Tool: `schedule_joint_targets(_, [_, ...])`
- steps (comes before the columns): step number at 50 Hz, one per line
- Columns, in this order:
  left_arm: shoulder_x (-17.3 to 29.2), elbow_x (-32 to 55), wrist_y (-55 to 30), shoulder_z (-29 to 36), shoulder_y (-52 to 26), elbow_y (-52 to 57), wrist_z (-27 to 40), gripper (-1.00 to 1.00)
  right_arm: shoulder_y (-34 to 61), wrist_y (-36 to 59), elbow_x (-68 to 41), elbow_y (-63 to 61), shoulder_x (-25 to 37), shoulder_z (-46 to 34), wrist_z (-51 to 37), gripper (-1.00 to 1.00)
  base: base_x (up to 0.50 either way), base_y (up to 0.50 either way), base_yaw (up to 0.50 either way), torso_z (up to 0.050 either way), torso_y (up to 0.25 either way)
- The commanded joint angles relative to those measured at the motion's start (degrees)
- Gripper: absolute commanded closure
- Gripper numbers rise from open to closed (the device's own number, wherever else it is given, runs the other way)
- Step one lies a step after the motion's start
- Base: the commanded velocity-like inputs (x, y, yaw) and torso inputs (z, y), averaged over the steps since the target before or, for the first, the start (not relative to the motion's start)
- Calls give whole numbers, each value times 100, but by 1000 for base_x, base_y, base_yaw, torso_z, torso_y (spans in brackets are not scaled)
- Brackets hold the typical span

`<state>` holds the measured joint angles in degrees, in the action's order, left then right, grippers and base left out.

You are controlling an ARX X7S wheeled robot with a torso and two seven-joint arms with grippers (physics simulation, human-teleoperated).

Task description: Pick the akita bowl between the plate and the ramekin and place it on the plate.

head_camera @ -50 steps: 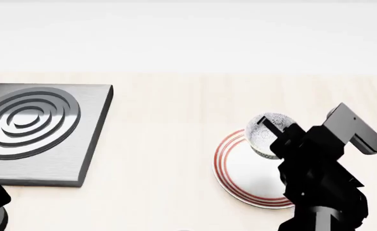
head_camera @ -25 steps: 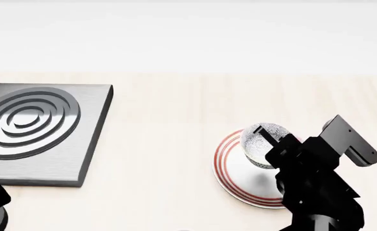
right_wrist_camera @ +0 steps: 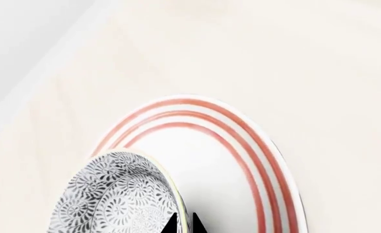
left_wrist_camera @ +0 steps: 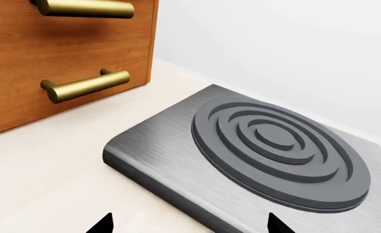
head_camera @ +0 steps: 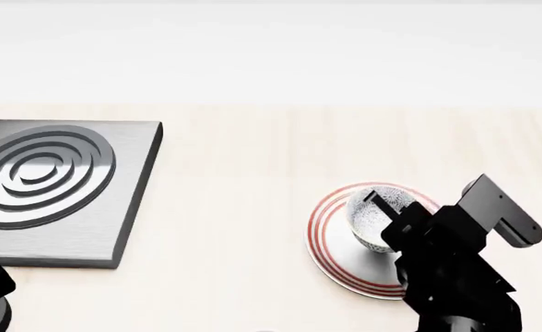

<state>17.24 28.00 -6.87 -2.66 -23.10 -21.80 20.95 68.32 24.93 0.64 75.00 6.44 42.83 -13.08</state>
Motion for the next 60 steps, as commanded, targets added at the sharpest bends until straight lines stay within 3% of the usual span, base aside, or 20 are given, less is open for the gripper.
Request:
schedule_joint_targets(1, [6, 9, 6, 11, 0, -2, 7, -100, 15, 2, -36, -2, 6, -46, 32, 100, 0, 0, 0, 0, 0])
schedule_joint_targets(16, [13, 23, 11, 24, 0, -3, 15, -100, 20, 52, -12, -2, 0, -253, 72, 100, 0, 0, 0, 1, 0])
schedule_joint_targets(17, [14, 23, 13, 25, 1, -4, 15, -100, 11, 49, -34, -2, 9, -239, 86, -100, 0, 0, 0, 0, 0])
schedule_joint_targets(60, [27, 17, 95, 78, -1, -60, 32, -100, 406, -37, 381, -305, -100, -1663, 243, -100, 0, 0, 0, 0, 0])
